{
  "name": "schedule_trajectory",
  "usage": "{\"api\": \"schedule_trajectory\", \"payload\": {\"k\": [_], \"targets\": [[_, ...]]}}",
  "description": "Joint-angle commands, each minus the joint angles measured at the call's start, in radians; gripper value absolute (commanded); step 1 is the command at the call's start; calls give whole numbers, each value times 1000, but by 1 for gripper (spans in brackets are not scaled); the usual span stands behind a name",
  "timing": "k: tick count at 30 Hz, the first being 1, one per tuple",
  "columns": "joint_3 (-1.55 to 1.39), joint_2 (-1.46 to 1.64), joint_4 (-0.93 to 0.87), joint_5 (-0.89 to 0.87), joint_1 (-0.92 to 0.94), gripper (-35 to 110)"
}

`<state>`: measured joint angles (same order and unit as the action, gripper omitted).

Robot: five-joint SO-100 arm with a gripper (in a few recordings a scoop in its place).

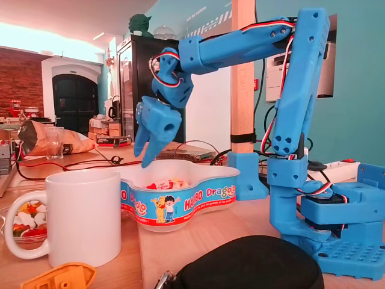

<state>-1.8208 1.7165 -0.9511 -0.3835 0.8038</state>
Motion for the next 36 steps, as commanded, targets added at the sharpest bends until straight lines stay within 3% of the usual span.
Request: {"api": "schedule_trajectory", "payload": {"k": [1,8,18,36], "targets": [[-28,40,-14,-12,-3,18],[-72,38,-15,8,-87,18],[-106,43,-15,222,-78,18],[-273,34,-14,250,84,18]]}}
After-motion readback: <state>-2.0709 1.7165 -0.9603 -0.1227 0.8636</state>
